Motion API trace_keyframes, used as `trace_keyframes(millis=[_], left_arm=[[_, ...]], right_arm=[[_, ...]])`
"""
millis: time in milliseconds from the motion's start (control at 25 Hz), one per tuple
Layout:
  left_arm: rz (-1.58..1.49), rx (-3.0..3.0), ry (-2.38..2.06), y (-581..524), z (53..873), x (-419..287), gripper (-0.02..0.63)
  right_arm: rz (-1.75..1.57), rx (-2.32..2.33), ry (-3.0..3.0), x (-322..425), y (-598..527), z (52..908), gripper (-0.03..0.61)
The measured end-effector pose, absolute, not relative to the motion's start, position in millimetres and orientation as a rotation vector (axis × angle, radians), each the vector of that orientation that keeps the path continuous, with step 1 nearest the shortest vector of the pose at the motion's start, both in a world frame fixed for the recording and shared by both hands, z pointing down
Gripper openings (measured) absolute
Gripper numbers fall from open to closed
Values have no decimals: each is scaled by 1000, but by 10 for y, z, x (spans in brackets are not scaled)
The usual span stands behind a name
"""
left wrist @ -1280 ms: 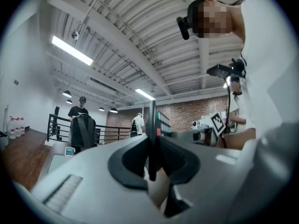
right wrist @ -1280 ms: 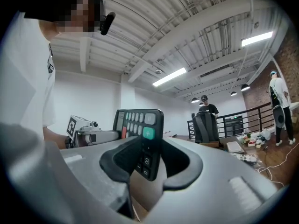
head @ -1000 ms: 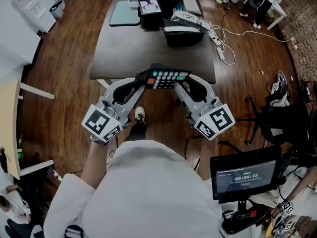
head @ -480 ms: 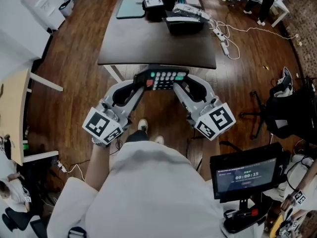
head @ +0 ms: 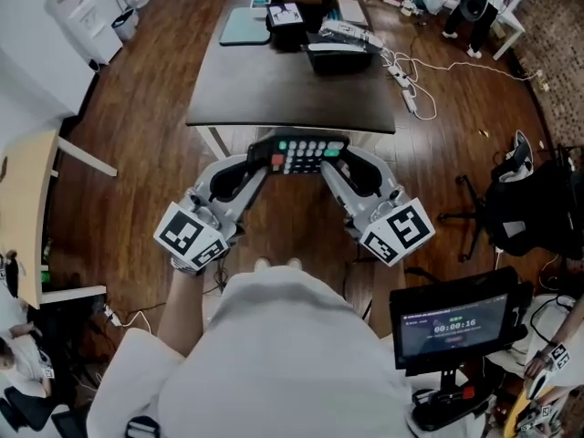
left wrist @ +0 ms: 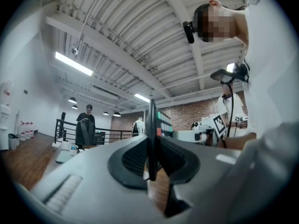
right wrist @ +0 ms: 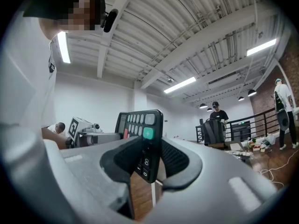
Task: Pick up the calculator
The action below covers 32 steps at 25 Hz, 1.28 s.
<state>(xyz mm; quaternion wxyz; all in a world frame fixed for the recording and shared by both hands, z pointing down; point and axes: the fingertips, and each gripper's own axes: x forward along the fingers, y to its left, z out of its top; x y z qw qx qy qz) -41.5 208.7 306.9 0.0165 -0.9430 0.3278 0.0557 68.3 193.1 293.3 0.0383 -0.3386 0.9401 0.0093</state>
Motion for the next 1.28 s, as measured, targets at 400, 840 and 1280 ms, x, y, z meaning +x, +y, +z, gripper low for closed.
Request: trace_keyframes(millis=[400, 840, 1280], left_arm=[[180, -2937, 974, 2112, 3007, -518, 60], [205, -2931, 956, 2058, 2954, -551, 60], [197, -2941, 934, 2052, 2955, -556, 60]], right_arm=[[39, -1069, 2876, 587, 1987, 2865, 119], [75, -1064, 2886, 550, 1945, 2790, 112], [72, -1087, 2883, 545, 1958, 2789, 112]])
